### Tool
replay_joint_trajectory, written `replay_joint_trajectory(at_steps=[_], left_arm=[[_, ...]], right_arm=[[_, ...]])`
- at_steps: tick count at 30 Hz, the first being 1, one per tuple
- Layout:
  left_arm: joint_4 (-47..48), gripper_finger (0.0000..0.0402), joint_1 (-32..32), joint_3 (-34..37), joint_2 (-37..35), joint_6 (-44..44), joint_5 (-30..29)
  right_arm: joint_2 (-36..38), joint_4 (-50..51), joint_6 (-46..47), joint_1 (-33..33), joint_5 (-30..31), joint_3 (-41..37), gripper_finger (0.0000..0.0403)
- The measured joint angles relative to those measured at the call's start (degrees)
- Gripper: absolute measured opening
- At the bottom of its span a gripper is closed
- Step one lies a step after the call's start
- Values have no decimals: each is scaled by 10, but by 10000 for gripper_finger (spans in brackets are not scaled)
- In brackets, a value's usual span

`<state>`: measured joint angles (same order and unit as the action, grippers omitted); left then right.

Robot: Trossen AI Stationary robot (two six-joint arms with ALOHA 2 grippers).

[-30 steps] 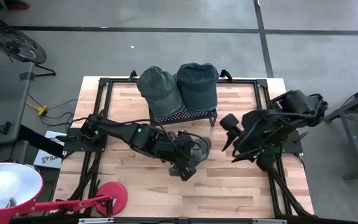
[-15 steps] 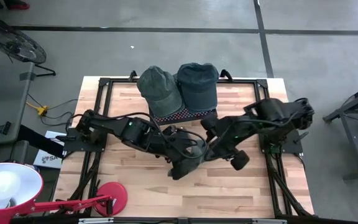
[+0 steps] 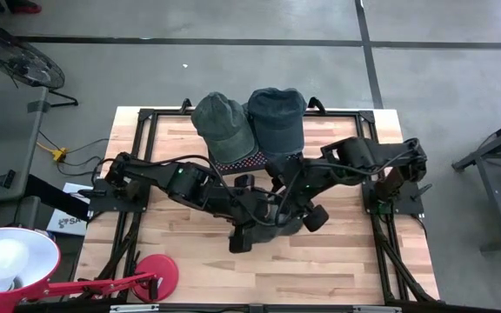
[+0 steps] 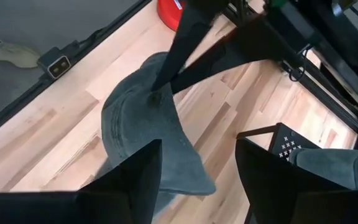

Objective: Pick & Place hat
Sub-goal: Stack the dark green cap on top of the dark green cap on the shelf

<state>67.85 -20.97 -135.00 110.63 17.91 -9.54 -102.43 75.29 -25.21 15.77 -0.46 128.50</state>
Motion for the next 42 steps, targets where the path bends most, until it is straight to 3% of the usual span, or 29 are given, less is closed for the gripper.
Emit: replay_joint_trajectory(at_steps=[24, 31, 38, 42], left_arm=[[-33, 0, 0, 0, -29, -97, -57], [-34, 0, 0, 0, -28, -98, -67], [-34, 0, 0, 0, -28, -96, -73], [-33, 0, 0, 0, -28, -95, -80]], right_arm=[[-8, 16, 63, -19, -31, 0, 187], [-7, 17, 65, -19, -18, 0, 123], [-7, 20, 68, -19, -14, 0, 19], [-7, 22, 79, -19, 2, 0, 8]])
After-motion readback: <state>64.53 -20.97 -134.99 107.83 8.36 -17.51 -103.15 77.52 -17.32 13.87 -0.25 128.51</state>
